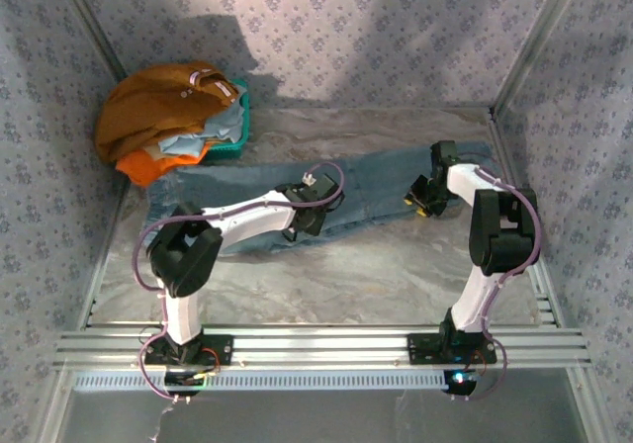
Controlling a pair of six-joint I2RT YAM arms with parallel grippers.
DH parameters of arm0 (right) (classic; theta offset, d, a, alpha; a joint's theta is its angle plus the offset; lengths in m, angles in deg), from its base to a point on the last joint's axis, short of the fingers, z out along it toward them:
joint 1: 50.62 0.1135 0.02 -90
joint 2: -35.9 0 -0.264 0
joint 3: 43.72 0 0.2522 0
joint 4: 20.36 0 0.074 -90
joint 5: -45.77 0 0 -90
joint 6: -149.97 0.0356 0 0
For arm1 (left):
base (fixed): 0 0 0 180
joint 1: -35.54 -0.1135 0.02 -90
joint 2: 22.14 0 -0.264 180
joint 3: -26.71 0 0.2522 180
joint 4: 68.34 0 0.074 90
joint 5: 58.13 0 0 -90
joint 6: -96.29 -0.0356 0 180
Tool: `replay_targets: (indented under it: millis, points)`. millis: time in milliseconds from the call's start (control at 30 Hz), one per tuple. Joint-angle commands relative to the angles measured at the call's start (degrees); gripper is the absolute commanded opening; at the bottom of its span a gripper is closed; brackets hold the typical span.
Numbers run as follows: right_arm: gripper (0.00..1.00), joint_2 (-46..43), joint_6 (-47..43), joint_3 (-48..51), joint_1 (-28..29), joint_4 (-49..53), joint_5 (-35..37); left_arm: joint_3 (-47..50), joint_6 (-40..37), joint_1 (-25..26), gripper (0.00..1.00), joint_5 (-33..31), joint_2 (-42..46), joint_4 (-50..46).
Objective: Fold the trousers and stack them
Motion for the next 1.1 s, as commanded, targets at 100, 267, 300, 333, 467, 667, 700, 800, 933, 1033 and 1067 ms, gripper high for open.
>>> replay_targets:
  millis: [100, 267, 300, 333, 467, 667, 700, 800, 933, 1033, 1067]
  points:
    - [0.16, -1.45, -1.32, 0.56, -1.1, -0.03, -0.91, 0.75, -0.54, 0.14, 0.53, -0.95, -0.11, 0.68]
    - [0.0, -2.1, -1.8, 1.1, -2.2, -0.81, -1.69, 1.68, -0.8, 0.17, 0.41, -0.86, -0.02, 1.26]
    - [0.0, -2.53, -1.86, 1.43, -2.29, -1.22, -1.7, 1.87, -0.82, 0.13, 0.38, -0.7, 0.04, 1.32]
    - [0.0, -2.99, -1.87, 1.71, -2.29, -1.6, -1.66, 2.13, -0.82, 0.12, 0.36, -0.65, 0.12, 1.37]
    - [0.0, -4.28, -1.77, 2.36, -1.83, -1.75, -1.96, 3.26, -0.56, 0.14, 0.33, -0.87, 1.46, 1.48]
    - [0.36, -3.13, -0.07, 2.31, 3.04, -0.55, 0.12, 4.52, -0.65, 0.16, 0.49, -0.07, 2.84, 1.75]
    - [0.38, -2.6, -0.12, 2.07, 3.7, -0.51, 0.84, 4.8, -0.65, 0.17, 0.51, 0.07, 2.76, 2.0]
    - [0.4, -0.61, -0.37, 0.39, 4.47, -0.37, 1.09, 5.4, -0.64, 0.14, 0.52, 0.41, 2.51, 2.36]
    - [0.33, 2.05, -0.63, -2.32, 4.32, 0.54, 1.79, 6.38, -0.81, 0.12, 0.52, 0.6, 2.58, 2.92]
    - [0.19, 2.54, -0.63, -2.09, 4.23, 0.16, 2.11, 6.8, -0.73, 0.13, 0.52, 0.32, 2.78, 3.08]
    - [0.15, 2.61, -0.72, -1.93, 4.17, 0.24, 2.22, 6.97, -0.73, 0.14, 0.52, 0.28, 2.84, 3.18]
